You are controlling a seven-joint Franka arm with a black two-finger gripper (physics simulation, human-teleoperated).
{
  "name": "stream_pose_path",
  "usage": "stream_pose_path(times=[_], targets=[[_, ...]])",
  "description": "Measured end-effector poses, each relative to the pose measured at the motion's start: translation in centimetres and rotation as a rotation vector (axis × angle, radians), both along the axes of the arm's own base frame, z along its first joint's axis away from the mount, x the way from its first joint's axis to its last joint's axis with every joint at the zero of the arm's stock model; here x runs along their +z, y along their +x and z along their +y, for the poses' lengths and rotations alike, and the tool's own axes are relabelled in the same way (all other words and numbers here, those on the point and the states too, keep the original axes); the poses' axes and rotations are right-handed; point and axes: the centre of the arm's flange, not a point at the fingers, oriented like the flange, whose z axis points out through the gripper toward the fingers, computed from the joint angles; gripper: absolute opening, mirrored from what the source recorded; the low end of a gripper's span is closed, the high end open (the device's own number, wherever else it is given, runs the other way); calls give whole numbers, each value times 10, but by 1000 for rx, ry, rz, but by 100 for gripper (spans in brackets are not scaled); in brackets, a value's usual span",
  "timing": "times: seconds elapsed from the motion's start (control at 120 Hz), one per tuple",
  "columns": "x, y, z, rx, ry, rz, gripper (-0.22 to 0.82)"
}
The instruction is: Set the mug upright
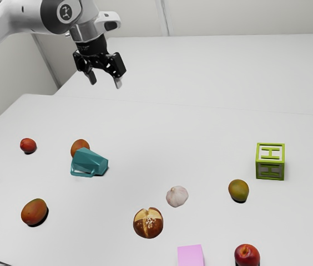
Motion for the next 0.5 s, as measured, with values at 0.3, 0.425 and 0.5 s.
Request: stream_pose_path(times=[0.3,0.425,0.5], targets=[[-10,-5,18,36,-7,26,60],[-25,-18,41,94,-68,62,60],[-33,-23,57,136,-116,82,60]])
